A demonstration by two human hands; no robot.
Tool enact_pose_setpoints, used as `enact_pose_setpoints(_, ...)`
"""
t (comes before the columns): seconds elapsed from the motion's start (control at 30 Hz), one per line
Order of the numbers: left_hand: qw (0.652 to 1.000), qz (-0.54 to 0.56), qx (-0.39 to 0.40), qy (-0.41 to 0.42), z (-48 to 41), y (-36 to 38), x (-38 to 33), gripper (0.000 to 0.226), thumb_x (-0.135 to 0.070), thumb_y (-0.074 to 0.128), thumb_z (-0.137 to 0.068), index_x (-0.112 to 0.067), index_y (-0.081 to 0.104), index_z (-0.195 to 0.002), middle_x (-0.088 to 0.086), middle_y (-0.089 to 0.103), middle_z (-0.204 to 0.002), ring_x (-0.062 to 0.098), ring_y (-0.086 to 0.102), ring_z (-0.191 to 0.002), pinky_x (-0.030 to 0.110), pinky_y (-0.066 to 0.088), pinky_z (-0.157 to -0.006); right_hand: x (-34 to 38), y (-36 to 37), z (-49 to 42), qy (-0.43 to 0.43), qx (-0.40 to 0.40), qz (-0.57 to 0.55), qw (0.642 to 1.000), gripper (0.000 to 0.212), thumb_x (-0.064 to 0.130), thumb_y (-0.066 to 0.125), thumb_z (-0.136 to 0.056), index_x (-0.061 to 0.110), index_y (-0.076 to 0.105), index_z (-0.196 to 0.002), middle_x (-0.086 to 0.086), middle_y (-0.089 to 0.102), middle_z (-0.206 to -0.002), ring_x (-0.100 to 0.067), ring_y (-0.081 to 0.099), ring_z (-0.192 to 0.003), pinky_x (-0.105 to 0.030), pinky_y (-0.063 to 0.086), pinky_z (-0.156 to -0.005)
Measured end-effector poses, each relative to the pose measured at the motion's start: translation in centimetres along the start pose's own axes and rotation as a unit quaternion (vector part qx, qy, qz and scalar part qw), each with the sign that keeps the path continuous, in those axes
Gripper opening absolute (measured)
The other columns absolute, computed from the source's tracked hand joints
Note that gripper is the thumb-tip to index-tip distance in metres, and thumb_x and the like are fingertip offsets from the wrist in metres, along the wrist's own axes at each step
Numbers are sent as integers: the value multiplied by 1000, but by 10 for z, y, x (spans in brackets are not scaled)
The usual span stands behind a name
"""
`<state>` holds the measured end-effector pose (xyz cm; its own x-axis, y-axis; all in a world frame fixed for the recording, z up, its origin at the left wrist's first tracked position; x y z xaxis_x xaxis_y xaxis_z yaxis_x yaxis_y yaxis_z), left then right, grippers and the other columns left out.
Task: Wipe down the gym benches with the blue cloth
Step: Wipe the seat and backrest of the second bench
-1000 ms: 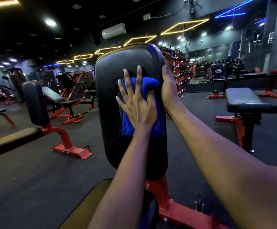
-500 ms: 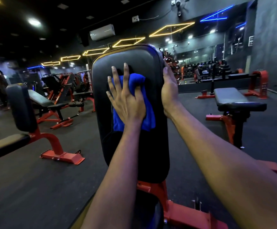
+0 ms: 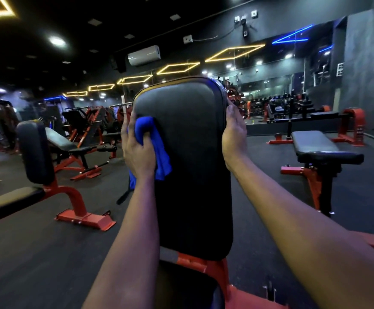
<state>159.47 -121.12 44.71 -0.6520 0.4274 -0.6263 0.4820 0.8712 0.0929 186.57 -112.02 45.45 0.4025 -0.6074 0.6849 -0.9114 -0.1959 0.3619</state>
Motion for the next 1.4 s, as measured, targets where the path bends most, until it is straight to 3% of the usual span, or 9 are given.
enact_pose_setpoints(0.1,998,38,-23,-49,47,-20,41,52,-21,54,-92,-32,49,-142,-11,49,-144,-3,43,-128,27,35,-111,1,-1,0,4,-5,2,1000,36,37,37,-107,29,60,-134,21,66,-117,6,60,-110,-12,49,-88)
enact_pose_setpoints(0.23,998,-2,26,-49,79,-20,54,55,-28,54,-92,-35,43,-146,-5,39,-153,11,34,-141,28,27,-113,1,-4,-1,-8,-17,5,1000,33,32,38,-108,26,63,-128,22,67,-110,15,60,-101,-4,44,-80)
enact_pose_setpoints(0.43,991,-104,69,39,23,21,-24,66,-65,38,-94,-50,10,-152,-8,7,-164,22,8,-150,42,15,-115,-5,-4,-5,-13,-12,4,1000,36,34,40,-107,22,63,-132,9,70,-119,-4,64,-111,-18,51,-89)
enact_pose_setpoints(0.6,992,-102,47,57,84,14,-4,58,-52,40,-96,-43,26,-152,-13,8,-164,19,5,-151,43,20,-118,-4,-4,-3,-9,-18,9,1000,34,32,40,-107,22,64,-128,15,68,-115,7,63,-104,-10,48,-83)
enact_pose_setpoints(0.7,991,-104,75,37,124,9,18,59,-49,41,-96,-43,24,-152,-15,5,-164,16,2,-152,41,19,-119,1,-3,0,-10,-16,17,1000,36,35,39,-107,23,63,-131,10,69,-119,-2,63,-110,-14,50,-84)
enact_pose_setpoints(0.83,989,-129,65,30,65,19,-7,61,-51,40,-97,-46,16,-153,-10,0,-165,18,1,-152,44,16,-122,0,-4,1,4,-20,10,1000,32,35,40,-107,28,63,-128,22,67,-108,14,61,-100,-7,47,-80)
enact_pose_setpoints(0.97,987,-139,48,72,31,40,-55,58,-55,37,-98,-49,17,-152,-10,3,-165,19,2,-151,47,18,-121,-3,-2,-1,3,-5,2,1000,36,34,39,-107,22,61,-134,16,68,-118,6,62,-108,-11,49,-86)
enact_pose_setpoints(1.27,983,-142,73,88,135,44,-38,59,-51,41,-98,-36,27,-153,-5,8,-165,21,3,-152,45,18,-121,-11,-4,-2,17,-9,2,1000,42,38,44,-105,19,57,-140,9,58,-138,-4,52,-126,-15,41,-104)
enact_pose_setpoints(1.4,975,-159,65,145,81,63,-94,60,-55,40,-97,-40,23,-153,-2,8,-165,24,5,-151,48,17,-120,-14,-6,-5,33,-11,6,999,37,33,47,-105,15,60,-134,10,60,-129,-1,53,-118,1,38,-87)
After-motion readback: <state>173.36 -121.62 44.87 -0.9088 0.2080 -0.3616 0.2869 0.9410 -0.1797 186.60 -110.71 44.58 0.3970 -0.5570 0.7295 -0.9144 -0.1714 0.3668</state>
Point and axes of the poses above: each hand's wrist, its own z-axis away from the middle knuckle, its own y-axis out of the palm, x = y × z, the point moved 10 cm from there along -z, towards the middle knuckle
